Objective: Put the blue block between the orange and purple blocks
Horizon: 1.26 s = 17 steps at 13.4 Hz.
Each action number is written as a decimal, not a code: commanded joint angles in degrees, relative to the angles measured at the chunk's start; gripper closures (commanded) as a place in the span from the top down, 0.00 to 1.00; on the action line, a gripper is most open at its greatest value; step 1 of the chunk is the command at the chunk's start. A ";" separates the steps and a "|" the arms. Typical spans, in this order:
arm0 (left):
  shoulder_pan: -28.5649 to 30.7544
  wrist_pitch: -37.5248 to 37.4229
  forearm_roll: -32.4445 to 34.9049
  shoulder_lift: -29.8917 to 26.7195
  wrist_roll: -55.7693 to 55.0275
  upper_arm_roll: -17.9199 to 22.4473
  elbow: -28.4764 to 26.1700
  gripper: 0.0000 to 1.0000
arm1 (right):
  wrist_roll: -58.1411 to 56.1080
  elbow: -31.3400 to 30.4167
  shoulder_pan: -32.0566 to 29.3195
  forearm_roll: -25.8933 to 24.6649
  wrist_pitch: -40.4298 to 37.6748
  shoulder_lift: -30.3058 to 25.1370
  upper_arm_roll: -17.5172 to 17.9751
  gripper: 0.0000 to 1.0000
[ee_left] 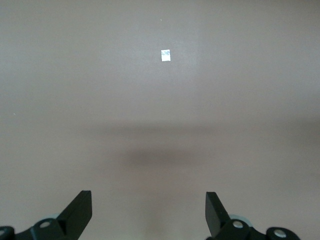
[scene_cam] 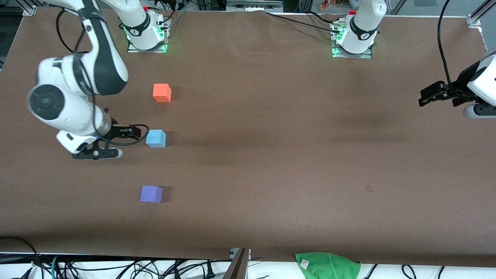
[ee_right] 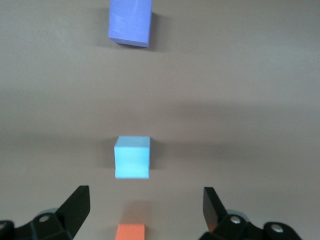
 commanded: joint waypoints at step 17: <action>-0.21 -0.37 -0.43 1.76 0.97 0.09 1.82 1.00 | -3.54 10.65 -5.16 -0.65 -24.60 -14.53 1.07 1.00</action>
